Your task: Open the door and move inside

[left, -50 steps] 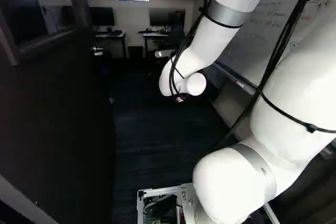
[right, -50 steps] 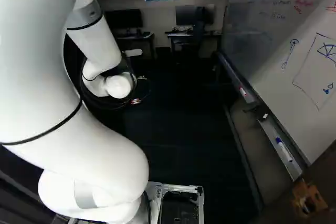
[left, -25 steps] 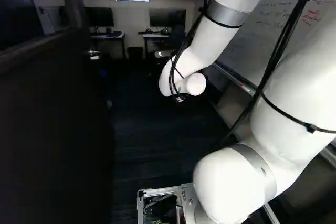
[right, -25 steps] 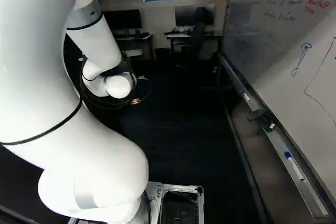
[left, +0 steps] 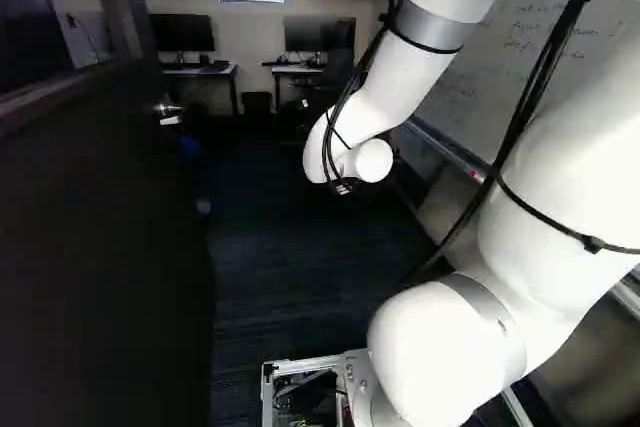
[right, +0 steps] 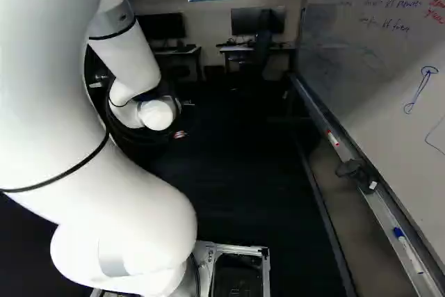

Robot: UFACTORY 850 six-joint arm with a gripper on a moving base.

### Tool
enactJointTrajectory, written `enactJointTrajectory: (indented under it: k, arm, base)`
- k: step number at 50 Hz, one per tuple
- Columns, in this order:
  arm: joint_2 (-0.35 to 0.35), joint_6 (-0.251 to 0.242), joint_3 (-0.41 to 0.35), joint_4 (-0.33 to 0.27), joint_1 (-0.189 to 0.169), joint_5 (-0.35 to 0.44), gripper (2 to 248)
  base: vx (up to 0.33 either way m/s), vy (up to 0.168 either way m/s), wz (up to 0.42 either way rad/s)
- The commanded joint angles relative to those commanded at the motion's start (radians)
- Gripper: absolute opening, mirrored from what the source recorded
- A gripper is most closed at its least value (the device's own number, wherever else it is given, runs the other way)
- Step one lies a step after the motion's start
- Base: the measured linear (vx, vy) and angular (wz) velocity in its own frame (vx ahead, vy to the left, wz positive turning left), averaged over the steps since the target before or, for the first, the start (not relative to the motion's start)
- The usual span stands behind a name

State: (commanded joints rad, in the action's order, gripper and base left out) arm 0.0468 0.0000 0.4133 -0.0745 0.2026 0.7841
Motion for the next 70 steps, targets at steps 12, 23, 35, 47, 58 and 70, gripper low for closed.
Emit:
enactJointTrajectory:
  k: [12,23,35,47,58,70]
  arm:
    - [0.000,0.000,0.000,0.000,0.000,0.000,247]
    - [0.000,0.000,0.000,0.000,0.000,0.000,247]
    - [0.000,0.000,0.000,0.000,0.000,0.000,247]
    - [0.000,0.000,0.000,0.000,0.000,0.000,247]
    - [0.000,0.000,0.000,0.000,0.000,0.000,247]
    - [0.000,0.000,0.000,0.000,0.000,0.000,247]
  base:
    - [0.181,0.004,-0.008]
    - [0.172,0.001,-0.009]
    - [0.176,0.004,-0.011]
    - [0.197,0.004,-0.021]
    - [0.206,0.010,-0.021]
    - [0.210,0.007,-0.016]
